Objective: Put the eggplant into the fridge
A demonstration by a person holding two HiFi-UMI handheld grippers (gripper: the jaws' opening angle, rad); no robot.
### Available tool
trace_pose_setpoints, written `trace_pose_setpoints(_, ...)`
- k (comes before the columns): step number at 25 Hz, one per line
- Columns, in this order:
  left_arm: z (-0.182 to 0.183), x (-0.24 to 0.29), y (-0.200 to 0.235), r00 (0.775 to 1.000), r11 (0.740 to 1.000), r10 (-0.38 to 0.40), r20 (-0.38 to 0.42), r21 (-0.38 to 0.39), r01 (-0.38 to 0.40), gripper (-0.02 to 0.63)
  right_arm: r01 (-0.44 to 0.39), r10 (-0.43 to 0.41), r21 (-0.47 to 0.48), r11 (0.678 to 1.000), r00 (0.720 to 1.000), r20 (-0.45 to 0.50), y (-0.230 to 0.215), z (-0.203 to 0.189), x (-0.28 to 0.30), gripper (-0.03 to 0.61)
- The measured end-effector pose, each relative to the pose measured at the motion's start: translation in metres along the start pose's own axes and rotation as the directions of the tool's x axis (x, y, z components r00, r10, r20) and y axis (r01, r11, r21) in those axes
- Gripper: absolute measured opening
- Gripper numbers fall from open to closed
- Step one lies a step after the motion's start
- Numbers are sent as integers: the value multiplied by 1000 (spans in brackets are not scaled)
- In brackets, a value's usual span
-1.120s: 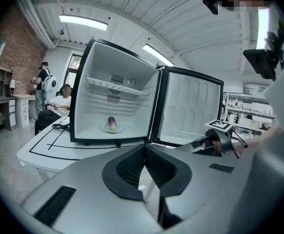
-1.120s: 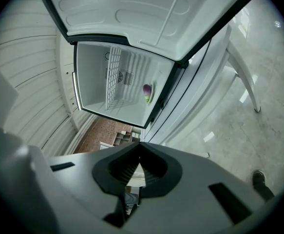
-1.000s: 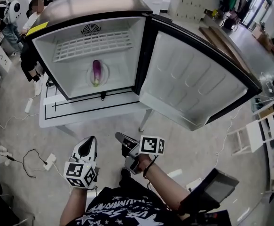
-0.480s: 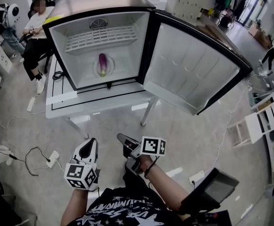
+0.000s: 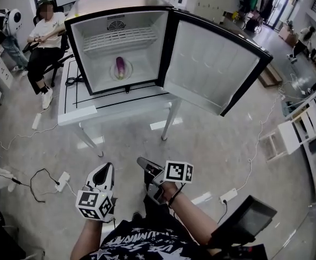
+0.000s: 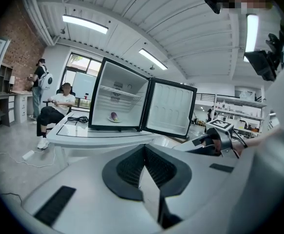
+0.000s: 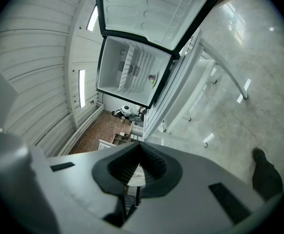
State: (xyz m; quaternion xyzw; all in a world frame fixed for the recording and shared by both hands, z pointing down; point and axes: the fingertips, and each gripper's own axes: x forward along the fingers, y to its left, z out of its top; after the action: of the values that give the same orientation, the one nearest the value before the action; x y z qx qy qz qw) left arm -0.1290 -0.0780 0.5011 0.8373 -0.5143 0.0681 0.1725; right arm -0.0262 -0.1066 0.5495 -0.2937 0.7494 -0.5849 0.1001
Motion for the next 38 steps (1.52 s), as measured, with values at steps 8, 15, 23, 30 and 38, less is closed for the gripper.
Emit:
trace_pose_setpoints(8,-19,-48,-27,999,998,-51,-6,22,52,9,20,-20,2,1000,999,48,6,-50,-43,6)
trace_pose_setpoints(15,-33,-76,-50,996,995,-91,3,33,91,9,42,-41,-23,999,997,58,9,-88,-77,6)
trace_pose_setpoints(23,-44,-94,-78,994,994,-107,5,36,107,9,46,-44,-53,998,998,42,11,-109,-102,6)
trace_pose_setpoints(30,-47,-98,-90,999,999,-42,17,12,41,9,19,-21,-70,997,1000,-16,11,-114,-113,6)
trace_pose_setpoints(38,-49,-108,-141,999,999,-36,21,-2,36,9,1,-8,-118,993,998,-59,19,-114,-159,6)
